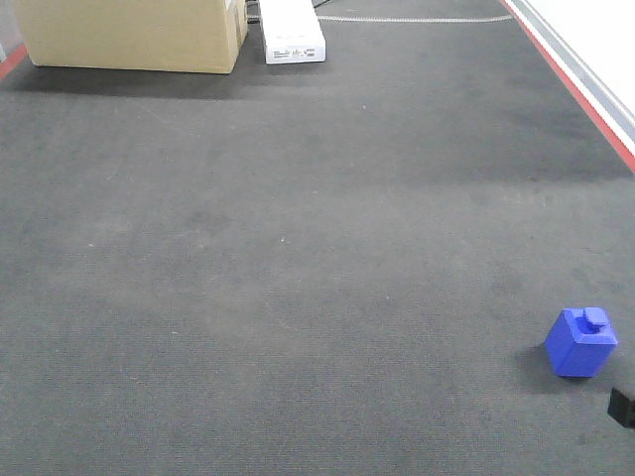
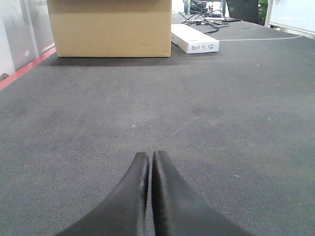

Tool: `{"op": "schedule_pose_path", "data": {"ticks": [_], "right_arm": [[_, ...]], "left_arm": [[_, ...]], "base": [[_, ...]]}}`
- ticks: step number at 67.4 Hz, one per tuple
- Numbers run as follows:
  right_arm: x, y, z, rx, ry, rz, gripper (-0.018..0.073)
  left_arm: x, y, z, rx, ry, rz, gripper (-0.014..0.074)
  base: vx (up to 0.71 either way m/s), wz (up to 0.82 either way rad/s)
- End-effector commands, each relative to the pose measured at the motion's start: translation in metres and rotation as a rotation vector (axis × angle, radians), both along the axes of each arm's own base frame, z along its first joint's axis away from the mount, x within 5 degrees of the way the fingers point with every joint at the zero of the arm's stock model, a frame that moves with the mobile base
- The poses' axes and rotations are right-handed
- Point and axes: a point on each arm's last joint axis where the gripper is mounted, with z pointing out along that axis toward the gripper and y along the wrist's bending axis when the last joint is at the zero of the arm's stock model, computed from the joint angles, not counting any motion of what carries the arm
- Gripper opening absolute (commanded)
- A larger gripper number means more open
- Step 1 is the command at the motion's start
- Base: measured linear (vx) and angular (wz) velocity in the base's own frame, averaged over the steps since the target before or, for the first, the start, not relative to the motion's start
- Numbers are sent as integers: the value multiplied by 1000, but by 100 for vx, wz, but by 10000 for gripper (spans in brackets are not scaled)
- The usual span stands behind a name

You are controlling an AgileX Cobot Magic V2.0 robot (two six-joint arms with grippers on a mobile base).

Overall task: Pour parts from conveyor to right shelf
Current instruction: 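Lower the open right gripper over the blue block and close it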

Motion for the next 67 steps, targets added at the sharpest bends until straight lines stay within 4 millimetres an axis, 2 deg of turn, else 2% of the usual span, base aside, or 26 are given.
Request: {"op": "schedule_pose_path", "data": {"ticks": [1,12,22,32,38,44,59,67], "right_arm": [[10,-3,19,-35,-71,-9,1],[20,-6,38,-84,-15,12,88],[37,-8,48,-86,75,25,284],[60,-10,47,-75,174,34,482],[75,-11,45,-73,220,38,559],[90,-13,44,-73,264,42,594],[130,-20,40,-109,388,53,592],[149,-22,30,-103,481,62,592]], "left_arm": [[-1,0,13,-11,-93,-7,-6],[-1,0,13,-11,-93,-7,-6],[-1,0,13,-11,-93,-7,-6],[-1,0,13,-11,-93,-7,-6],[-1,0,13,-11,-93,-7,-6],[-1,0,13,-11,-93,-7,-6],[-1,0,13,-11,-93,-7,-6],[-1,0,13,-11,-93,-7,-6]], "base": [[0,0],[0,0],[0,0],[0,0],[0,0],[0,0],[0,0],[0,0]]}}
